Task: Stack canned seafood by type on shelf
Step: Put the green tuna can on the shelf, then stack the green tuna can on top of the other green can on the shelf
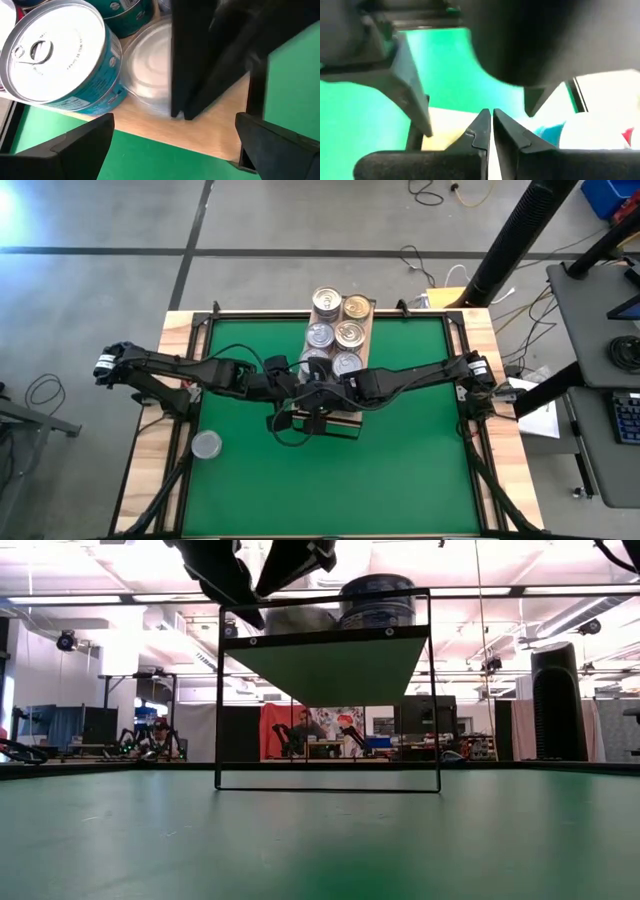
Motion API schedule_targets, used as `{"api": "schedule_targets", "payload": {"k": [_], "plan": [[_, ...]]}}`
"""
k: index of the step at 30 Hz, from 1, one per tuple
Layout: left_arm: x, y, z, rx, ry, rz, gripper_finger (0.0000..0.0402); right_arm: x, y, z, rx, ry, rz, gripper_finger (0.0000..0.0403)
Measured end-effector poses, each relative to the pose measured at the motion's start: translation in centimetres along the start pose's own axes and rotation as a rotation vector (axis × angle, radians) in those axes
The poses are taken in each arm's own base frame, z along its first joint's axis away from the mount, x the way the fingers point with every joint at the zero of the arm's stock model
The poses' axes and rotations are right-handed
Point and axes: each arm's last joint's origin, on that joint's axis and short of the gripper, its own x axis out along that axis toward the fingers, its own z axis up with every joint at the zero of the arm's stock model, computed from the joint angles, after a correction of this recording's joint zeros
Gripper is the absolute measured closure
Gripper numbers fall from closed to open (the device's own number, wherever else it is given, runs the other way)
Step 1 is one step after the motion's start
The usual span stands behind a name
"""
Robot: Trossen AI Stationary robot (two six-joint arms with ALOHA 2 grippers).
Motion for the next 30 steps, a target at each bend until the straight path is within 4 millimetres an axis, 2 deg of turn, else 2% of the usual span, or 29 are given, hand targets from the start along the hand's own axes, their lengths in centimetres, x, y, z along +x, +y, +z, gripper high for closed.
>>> {"api": "schedule_targets", "payload": {"k": [9,13,20,25,28,30], "plan": [[0.0,0.0,0.0,0.007,0.005,-0.003,0.0002,-0.3,-0.2,0.2,-0.002,-0.016,-0.007,0.039],[-0.8,0.3,-0.3,0.011,0.017,0.008,0.0002,-0.8,-0.3,0.3,-0.004,-0.018,-0.007,0.039],[-4.6,0.7,-1.9,-0.054,0.011,-0.004,0.0002,-4.3,-1.8,-1.0,0.018,0.12,-0.007,0.039],[-6.5,-0.1,-5.0,-0.044,0.002,-0.055,0.0002,-7.6,-2.0,-2.8,0.032,0.281,-0.007,0.039],[-7.1,-0.3,-6.9,-0.075,0.052,-0.074,0.0002,-9.8,-2.2,-3.6,0.068,0.347,-0.013,0.039],[-7.3,-0.3,-7.8,-0.118,0.105,-0.092,0.0002,-10.5,-2.4,-4.0,0.099,0.371,-0.022,0.039]]}}
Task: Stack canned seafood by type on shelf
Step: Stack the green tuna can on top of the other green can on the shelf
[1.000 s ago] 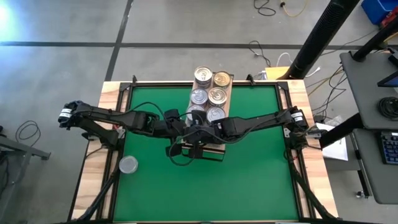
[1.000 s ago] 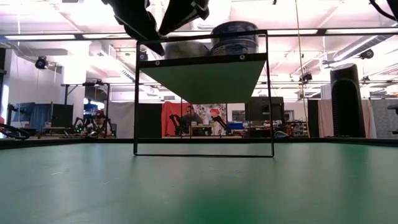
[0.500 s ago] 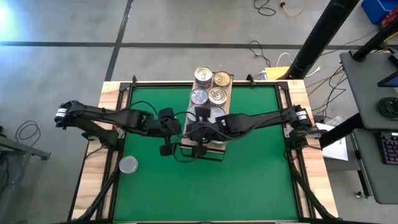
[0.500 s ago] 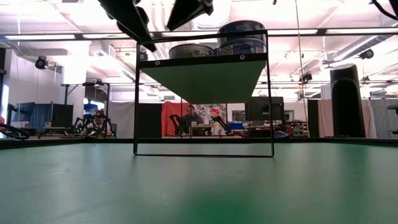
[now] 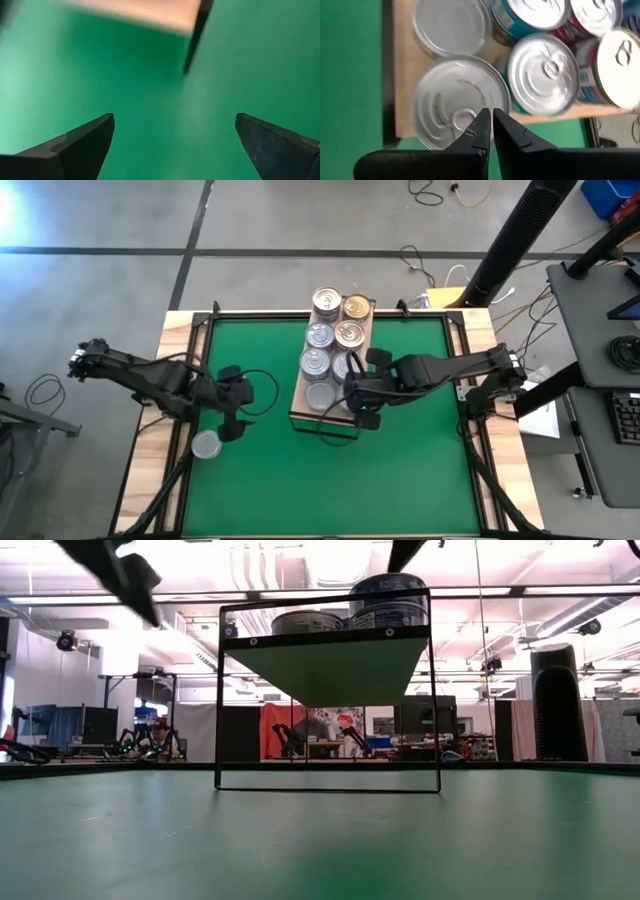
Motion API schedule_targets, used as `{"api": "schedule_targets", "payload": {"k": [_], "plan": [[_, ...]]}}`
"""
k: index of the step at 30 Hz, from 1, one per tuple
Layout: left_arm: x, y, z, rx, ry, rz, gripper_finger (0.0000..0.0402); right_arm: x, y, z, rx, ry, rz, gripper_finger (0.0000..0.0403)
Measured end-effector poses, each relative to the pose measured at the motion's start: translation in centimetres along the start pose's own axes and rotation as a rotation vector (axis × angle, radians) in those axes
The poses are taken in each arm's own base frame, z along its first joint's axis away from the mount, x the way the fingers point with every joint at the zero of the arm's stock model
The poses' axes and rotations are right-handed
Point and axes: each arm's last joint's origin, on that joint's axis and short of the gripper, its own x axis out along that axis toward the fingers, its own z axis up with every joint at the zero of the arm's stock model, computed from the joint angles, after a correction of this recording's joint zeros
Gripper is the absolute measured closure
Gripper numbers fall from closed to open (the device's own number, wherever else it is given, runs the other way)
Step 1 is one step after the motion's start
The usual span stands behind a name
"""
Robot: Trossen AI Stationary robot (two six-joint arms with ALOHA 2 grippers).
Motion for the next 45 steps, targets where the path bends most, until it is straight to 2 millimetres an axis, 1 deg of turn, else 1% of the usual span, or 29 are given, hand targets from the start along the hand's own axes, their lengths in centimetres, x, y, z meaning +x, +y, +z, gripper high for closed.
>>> {"api": "schedule_targets", "payload": {"k": [5,8,11,14,18,22,26,28,31,36,40,43,45], "plan": [[0.0,-0.3,-1.0,-0.066,0.094,-0.061,0.0002,0.0,-0.2,-0.1,0.03,0.002,-0.005,0.039],[0.4,-0.7,-1.4,-0.068,0.127,-0.075,0.0002,0.6,0.2,0.1,0.013,0.005,-0.003,0.039],[0.9,-1.0,-2.4,-0.099,0.217,-0.077,0.0002,1.5,0.8,0.2,-0.006,0.038,0.011,0.039],[1.2,-1.3,-3.6,-0.135,0.311,-0.054,0.0002,2.4,1.2,0.4,-0.026,0.057,0.006,0.039],[1.7,-1.8,-4.9,-0.162,0.357,-0.033,0.0002,3.5,1.6,0.8,-0.048,0.064,-0.012,0.039],[2.4,-2.2,-5.9,-0.199,0.395,-0.006,0.0002,4.1,1.7,1.2,-0.07,0.044,-0.01,0.039],[3.1,-2.5,-6.6,-0.233,0.43,0.023,0.0002,4.1,1.7,1.7,-0.076,0.006,0.003,0.039],[3.3,-2.7,-6.8,-0.25,0.453,0.03,0.0002,4.0,1.7,1.8,-0.076,-0.009,0.01,0.039],[3.5,-3.0,-6.9,-0.235,0.479,0.024,0.0002,3.3,1.5,2.1,-0.067,-0.031,0.013,0.039],[3.6,-3.2,-6.8,-0.233,0.516,0.062,0.0002,0.5,1.8,3.0,-0.09,-0.135,0.026,0.039],[3.8,-3.6,-7.6,-0.26,0.65,0.033,0.0002,-1.0,2.6,3.2,-0.106,-0.194,0.028,0.039],[4.4,-3.9,-8.4,-0.219,0.685,0.056,0.0012,-1.5,3.5,2.9,-0.127,-0.212,0.032,0.039],[5.1,-4.1,-8.8,-0.16,0.686,0.093,0.0028,-1.9,4.3,2.7,-0.141,-0.219,0.045,0.039]]}}
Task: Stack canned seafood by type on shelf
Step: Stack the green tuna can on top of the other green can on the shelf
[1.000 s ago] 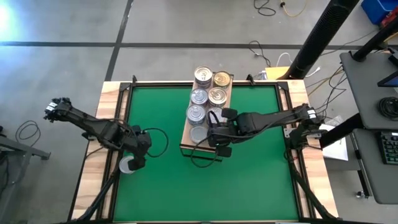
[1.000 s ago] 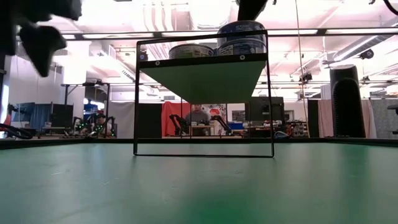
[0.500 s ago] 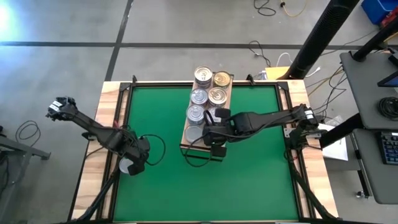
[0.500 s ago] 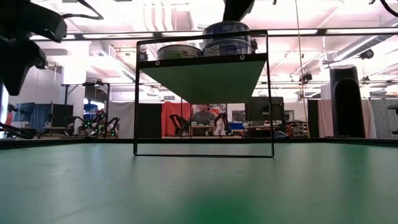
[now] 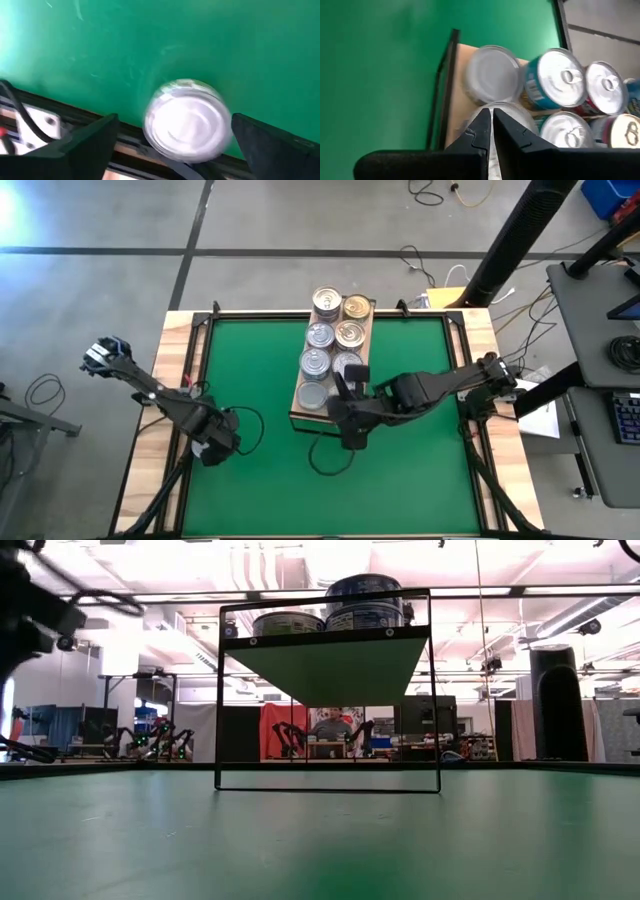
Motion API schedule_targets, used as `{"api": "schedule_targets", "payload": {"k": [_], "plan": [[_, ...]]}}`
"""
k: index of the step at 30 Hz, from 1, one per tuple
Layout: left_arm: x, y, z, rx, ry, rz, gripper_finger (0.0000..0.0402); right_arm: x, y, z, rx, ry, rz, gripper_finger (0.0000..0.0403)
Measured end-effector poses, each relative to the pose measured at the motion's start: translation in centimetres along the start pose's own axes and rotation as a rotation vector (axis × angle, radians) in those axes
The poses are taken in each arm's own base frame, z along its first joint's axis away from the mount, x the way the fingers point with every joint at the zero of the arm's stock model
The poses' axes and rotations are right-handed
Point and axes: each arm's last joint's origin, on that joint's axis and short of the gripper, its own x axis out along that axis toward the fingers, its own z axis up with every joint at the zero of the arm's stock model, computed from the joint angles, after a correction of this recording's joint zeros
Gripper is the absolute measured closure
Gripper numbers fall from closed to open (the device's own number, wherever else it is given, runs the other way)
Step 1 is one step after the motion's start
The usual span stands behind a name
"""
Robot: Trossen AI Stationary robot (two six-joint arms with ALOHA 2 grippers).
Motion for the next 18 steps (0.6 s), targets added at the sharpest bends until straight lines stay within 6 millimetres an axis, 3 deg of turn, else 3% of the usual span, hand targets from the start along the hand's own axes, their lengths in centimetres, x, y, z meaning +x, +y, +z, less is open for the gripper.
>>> {"api": "schedule_targets", "payload": {"k": [5,11,16,18], "plan": [[2.4,-0.9,0.2,0.092,0.06,0.114,0.0103,-1.1,2.1,0.0,-0.03,-0.041,0.039,0.039],[4.4,-1.9,0.4,0.135,0.272,0.097,0.0243,-4.2,3.6,1.2,-0.029,-0.19,0.103,0.039],[5.2,-2.3,0.8,0.125,0.268,0.105,0.0363,-6.7,4.6,1.8,-0.011,-0.294,0.155,0.039],[5.3,-2.8,1.1,0.121,0.236,0.058,0.0391,-7.4,5.3,1.9,0.002,-0.326,0.179,0.039]]}}
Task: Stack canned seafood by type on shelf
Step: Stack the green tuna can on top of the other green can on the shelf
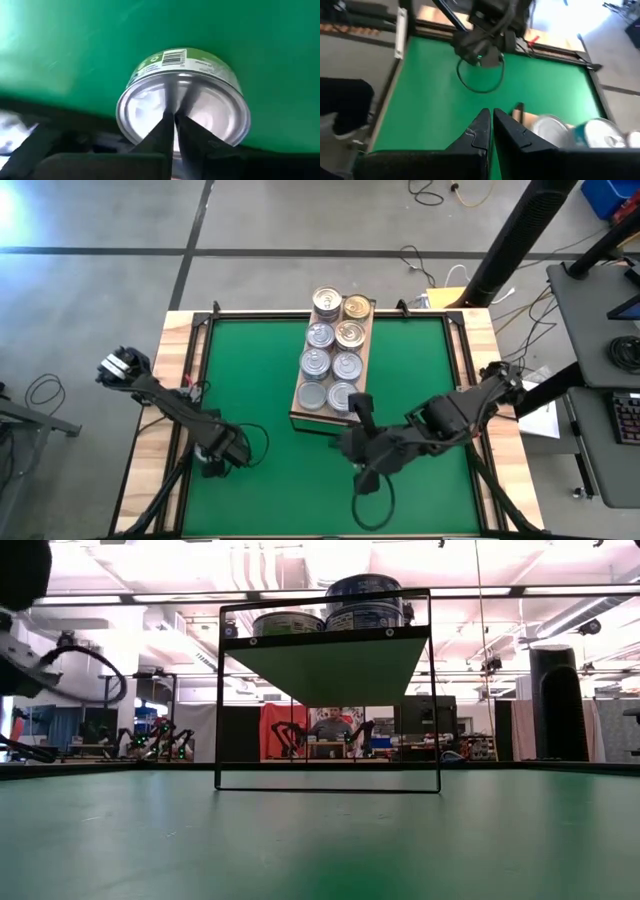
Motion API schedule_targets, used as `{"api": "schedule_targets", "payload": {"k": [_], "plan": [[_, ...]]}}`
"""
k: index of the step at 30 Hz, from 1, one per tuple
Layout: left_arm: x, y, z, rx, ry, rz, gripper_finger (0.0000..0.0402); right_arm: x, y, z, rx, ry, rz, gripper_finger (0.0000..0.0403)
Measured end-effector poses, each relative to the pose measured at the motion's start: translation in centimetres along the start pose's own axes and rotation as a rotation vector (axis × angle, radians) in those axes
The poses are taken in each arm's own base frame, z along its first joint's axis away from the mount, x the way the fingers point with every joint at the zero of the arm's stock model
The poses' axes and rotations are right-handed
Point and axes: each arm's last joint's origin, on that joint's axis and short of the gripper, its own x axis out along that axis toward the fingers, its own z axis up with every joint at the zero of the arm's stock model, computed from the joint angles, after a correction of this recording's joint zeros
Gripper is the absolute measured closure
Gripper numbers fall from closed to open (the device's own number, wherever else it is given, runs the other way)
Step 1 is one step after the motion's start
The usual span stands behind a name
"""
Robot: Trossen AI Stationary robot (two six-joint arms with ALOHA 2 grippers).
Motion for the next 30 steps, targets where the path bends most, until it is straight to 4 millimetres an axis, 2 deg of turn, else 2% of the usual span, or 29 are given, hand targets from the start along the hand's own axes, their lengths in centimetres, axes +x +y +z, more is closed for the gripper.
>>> {"api": "schedule_targets", "payload": {"k": [2,5,7,10,12,14,17,20,23,27,30], "plan": [[-0.5,-1.1,0.5,0.044,-0.074,-0.093,0.039,-0.4,0.9,0.2,0.016,-0.034,0.03,0.039],[-3.1,-4.1,2.3,0.186,-0.341,-0.278,0.0374,-0.9,2.3,0.7,0.022,-0.094,0.105,0.039],[-4.5,-4.8,2.4,0.263,-0.445,-0.254,0.0369,-1.1,3.3,0.8,0.002,-0.123,0.153,0.039],[-7.8,-6.6,2.9,0.365,-0.694,-0.279,0.0368,-0.5,4.7,0.6,-0.023,-0.122,0.172,0.039],[-8.6,-6.6,2.6,0.375,-0.729,-0.224,0.0368,0.2,5.5,0.3,-0.012,-0.101,0.177,0.039],[-9.4,-7.2,2.5,0.383,-0.768,-0.242,0.0368,1.3,6.4,-0.2,0.012,-0.071,0.177,0.039],[-9.3,-8.0,1.7,0.378,-0.782,-0.28,0.0368,3.5,8.0,-1.6,0.027,0.034,0.165,0.039],[-8.4,-9.5,1.1,0.384,-0.822,-0.36,0.0368,5.7,9.5,-3.7,0.025,0.171,0.134,0.039],[-7.9,-11.7,0.9,0.394,-0.961,-0.438,0.0367,7.6,10.5,-5.3,0.02,0.272,0.099,0.039],[-7.1,-14.9,1.2,0.407,-1.159,-0.431,0.0367,9.8,11.6,-6.7,0.004,0.331,0.075,0.039],[-6.1,-17.1,2.2,0.419,-1.234,-0.453,0.0367,10.9,12.1,-7.4,0.007,0.358,0.065,0.039]]}}
